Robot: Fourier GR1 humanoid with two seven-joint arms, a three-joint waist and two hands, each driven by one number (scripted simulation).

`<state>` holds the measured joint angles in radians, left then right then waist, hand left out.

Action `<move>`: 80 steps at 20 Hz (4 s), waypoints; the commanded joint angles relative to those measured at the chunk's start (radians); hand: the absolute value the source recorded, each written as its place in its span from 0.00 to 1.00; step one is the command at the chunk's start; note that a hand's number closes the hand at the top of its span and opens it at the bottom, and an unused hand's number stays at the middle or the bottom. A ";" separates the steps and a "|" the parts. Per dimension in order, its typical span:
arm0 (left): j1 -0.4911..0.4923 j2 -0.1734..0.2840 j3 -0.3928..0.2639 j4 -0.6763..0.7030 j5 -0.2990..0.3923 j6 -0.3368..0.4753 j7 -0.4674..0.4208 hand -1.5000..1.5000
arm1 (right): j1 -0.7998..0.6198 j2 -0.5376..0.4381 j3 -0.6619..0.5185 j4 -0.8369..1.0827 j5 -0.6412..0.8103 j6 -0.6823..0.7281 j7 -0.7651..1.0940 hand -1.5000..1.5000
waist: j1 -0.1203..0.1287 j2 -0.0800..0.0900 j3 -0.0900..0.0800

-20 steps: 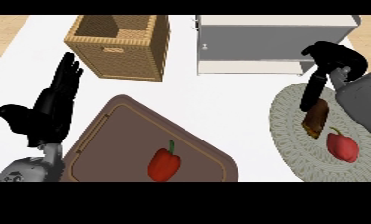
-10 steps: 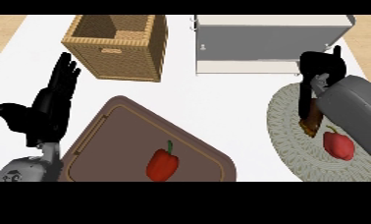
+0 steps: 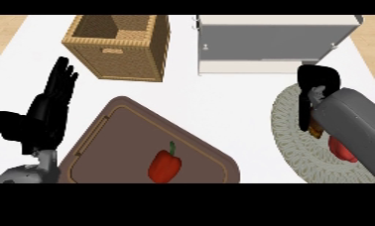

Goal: Pick the sweet potato from the placemat and place it in the tiered shelf

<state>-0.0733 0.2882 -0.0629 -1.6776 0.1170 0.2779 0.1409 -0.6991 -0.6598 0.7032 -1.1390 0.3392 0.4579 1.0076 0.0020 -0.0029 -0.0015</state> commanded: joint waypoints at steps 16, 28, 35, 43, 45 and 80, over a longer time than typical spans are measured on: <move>-0.059 -0.049 0.059 0.045 -0.053 -0.043 0.025 0.50 | 0.175 0.055 -0.207 -0.003 0.255 0.055 -0.110 0.00 | -0.002 0.003 0.001; -0.026 -0.086 0.057 0.005 -0.098 -0.059 0.028 0.50 | 0.229 0.106 -0.305 0.112 0.375 0.098 -0.220 1.00 | -0.001 0.003 0.001; 0.011 -0.122 0.030 -0.014 -0.124 -0.058 0.003 0.50 | 0.217 0.125 -0.235 0.202 0.531 -0.006 -0.375 1.00 | 0.007 0.005 0.002; 0.002 -0.082 0.099 0.030 -0.068 -0.100 -0.017 0.50 | 0.252 0.466 -0.213 -0.120 0.483 -0.235 -0.293 1.00 | -0.005 -0.008 0.003; 0.018 -0.086 0.102 0.019 -0.075 -0.087 -0.018 0.50 | 0.258 0.540 -0.178 -0.185 0.500 -0.240 -0.228 1.00 | -0.002 -0.008 0.001; 0.000 -0.152 0.072 -0.005 -0.116 -0.083 0.010 0.50 | 0.056 0.607 -0.608 -0.760 0.673 -0.276 0.019 1.00 | 0.001 0.003 0.001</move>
<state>-0.0725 0.1744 0.0313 -1.6850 0.0159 0.1760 0.1577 -0.6409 -0.0447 0.1538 -1.9572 1.0021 0.2129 1.0215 0.0014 -0.0008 -0.0004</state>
